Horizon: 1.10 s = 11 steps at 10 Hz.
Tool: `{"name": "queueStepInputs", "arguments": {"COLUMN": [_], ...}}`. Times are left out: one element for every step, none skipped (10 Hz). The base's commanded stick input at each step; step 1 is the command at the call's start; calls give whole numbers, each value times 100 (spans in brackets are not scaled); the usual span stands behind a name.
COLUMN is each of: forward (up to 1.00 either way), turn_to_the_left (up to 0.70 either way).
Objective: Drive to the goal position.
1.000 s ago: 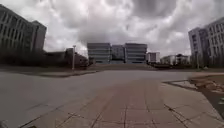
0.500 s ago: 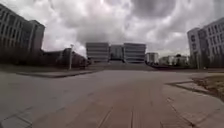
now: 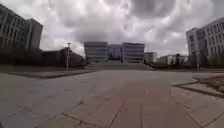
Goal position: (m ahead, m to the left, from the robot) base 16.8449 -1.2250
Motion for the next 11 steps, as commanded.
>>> {"name": "queueStepInputs", "arguments": {"forward": [100,100,100,100,100,100,100,100,100,100,100], "turn_to_the_left": [-9,-9,-9,-9,-9,-9,-9,-9,-9,-9,-9]}}
